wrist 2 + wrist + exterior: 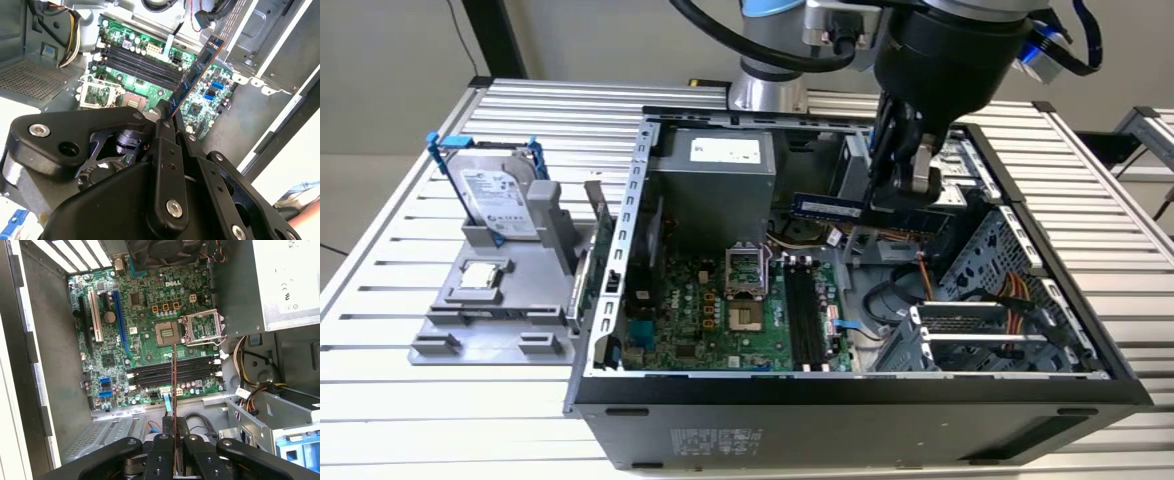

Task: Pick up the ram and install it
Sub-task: 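Insert the ram into the slot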

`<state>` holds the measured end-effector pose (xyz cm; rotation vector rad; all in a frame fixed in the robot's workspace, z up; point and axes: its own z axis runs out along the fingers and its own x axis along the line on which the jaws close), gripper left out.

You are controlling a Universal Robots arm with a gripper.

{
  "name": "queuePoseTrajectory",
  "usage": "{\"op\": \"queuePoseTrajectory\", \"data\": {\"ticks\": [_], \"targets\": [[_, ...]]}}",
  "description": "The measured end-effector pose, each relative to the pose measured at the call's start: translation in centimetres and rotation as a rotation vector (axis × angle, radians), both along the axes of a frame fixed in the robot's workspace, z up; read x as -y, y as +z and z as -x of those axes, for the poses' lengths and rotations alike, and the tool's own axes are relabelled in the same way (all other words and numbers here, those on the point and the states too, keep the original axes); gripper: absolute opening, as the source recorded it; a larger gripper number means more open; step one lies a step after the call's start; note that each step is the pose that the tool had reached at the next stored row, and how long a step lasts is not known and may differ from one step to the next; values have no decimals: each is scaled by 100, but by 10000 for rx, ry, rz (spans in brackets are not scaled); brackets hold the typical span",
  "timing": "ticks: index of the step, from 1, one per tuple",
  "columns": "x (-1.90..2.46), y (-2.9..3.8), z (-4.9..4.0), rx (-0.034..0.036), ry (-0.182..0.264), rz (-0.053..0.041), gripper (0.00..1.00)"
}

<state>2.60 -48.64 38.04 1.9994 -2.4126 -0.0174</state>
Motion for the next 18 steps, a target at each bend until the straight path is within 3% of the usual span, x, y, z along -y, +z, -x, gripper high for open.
{"op": "queuePoseTrajectory", "data": {"ticks": [4,11,18], "targets": [[-12,0,1,0,5,1,0],[-140,0,0,-1,208,0,0],[-209,0,0,0,611,1,0]]}}
